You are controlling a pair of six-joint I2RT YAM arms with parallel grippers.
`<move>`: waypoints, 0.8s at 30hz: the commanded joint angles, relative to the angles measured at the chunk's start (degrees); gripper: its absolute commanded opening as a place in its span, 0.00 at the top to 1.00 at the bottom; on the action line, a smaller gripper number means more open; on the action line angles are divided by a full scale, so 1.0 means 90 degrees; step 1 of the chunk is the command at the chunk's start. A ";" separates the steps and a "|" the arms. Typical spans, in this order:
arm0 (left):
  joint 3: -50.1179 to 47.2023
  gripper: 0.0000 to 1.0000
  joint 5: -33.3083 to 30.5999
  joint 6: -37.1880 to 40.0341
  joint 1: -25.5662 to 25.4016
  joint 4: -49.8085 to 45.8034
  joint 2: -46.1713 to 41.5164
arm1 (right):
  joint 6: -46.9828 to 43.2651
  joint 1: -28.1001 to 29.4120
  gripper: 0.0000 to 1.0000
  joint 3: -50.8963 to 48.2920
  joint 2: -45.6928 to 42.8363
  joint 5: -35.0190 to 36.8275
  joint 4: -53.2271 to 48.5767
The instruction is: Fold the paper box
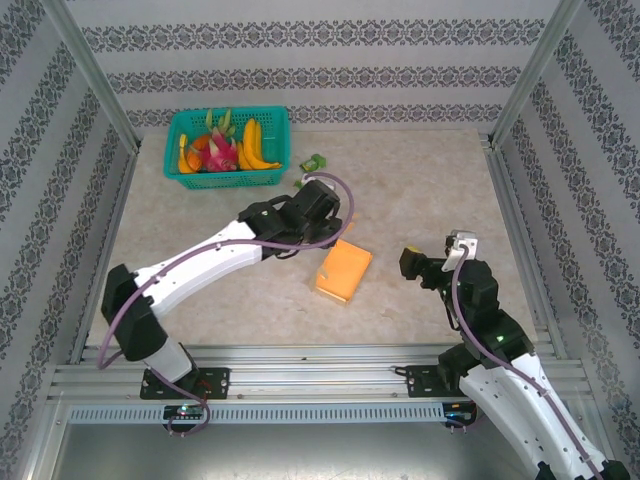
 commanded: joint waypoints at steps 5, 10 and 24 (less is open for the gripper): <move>0.0662 0.32 0.0913 0.0109 0.0078 -0.0335 0.0521 | 0.0104 -0.0063 0.02 -0.0096 0.0017 -0.0437 0.0417; 0.0928 0.35 0.0983 0.0233 0.0071 -0.0711 0.0915 | 0.0121 -0.0062 0.02 -0.0112 0.0226 -0.0567 0.0509; 0.1333 0.43 0.0738 0.0658 -0.0127 -0.1252 0.1496 | 0.0153 -0.0068 0.02 -0.0214 0.0307 -0.0599 0.0676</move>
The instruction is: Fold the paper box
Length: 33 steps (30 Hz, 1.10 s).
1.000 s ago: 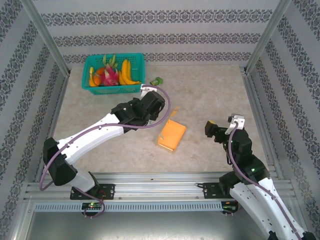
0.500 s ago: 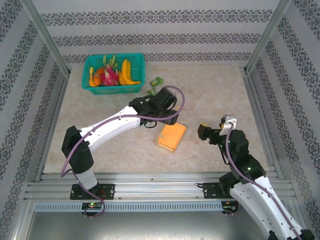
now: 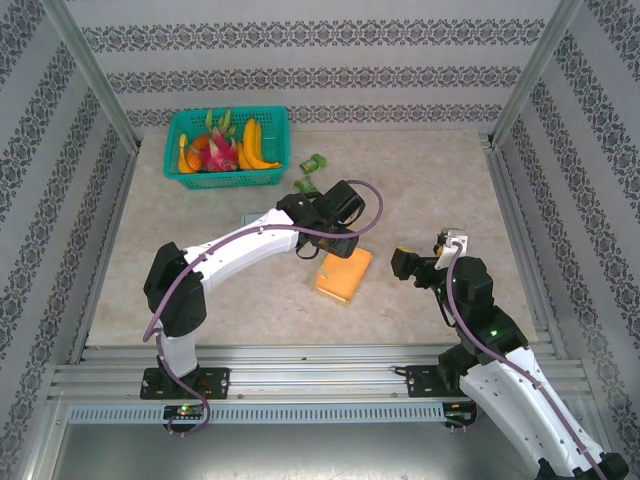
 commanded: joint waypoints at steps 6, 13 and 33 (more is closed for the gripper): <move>0.0536 0.83 -0.0408 0.0796 -0.0062 -0.0715 0.0373 | 0.0083 -0.0063 0.02 -0.0115 0.0070 -0.0088 0.0243; 0.1285 1.00 -0.0749 0.2194 -0.0063 -0.1134 0.0684 | -0.0056 -0.0063 0.02 0.0062 0.0215 0.0083 0.0399; -0.0312 1.00 0.2118 0.6749 0.0561 -0.0392 -0.1268 | -0.4580 -0.0964 0.06 0.0264 0.3215 -0.2895 0.3378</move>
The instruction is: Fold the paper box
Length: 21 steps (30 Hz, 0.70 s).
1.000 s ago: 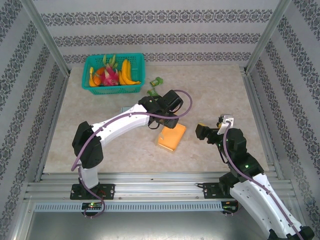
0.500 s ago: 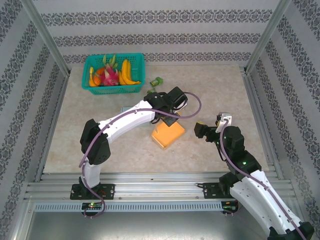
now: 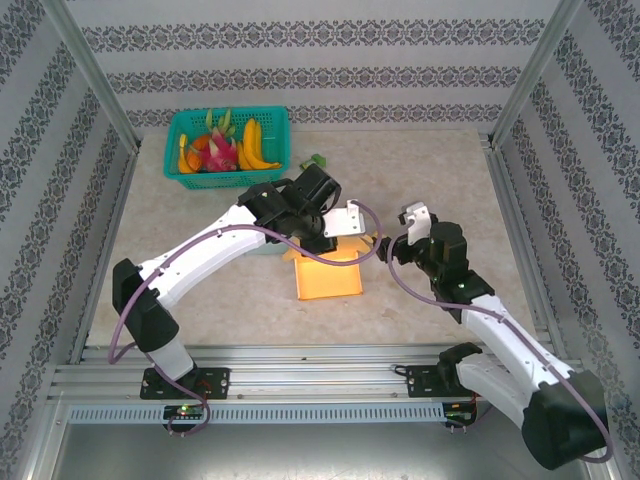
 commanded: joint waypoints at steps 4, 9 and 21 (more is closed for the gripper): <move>-0.0573 1.00 0.1048 0.0452 0.0385 0.0633 -0.0302 | -0.2536 -0.0458 0.21 0.0108 0.0164 -0.2393 0.0272; -0.0601 1.00 0.1405 0.0464 0.0518 0.0685 -0.0197 | -0.3299 -0.0460 0.38 0.0458 0.0481 -0.3045 -0.0383; -0.0710 1.00 0.1607 0.0452 0.0529 0.0733 -0.0107 | -0.3865 -0.0393 0.58 0.0676 0.1390 -0.4486 -0.0454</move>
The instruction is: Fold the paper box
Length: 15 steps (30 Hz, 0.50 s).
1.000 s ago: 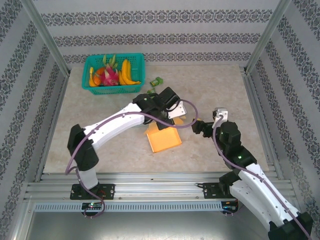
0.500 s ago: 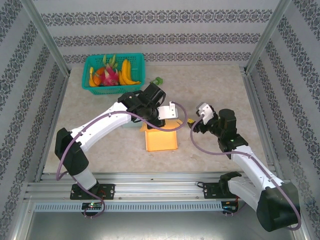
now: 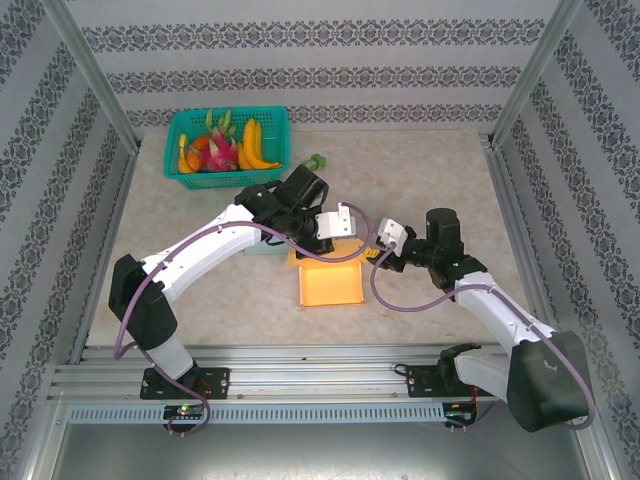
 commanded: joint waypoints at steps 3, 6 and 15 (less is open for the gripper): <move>0.0048 1.00 0.0421 0.0071 0.0055 0.0156 -0.0073 | -0.0202 0.0092 0.58 0.0267 0.0238 -0.1038 -0.0072; 0.0014 1.00 0.0435 0.0032 0.0050 0.0233 -0.0099 | -0.0253 0.0160 0.58 0.0414 0.0397 -0.1359 -0.0286; -0.0095 1.00 0.0422 -0.0047 0.0021 0.0443 -0.0200 | -0.0493 0.0396 0.58 0.0576 0.0636 -0.1533 -0.0566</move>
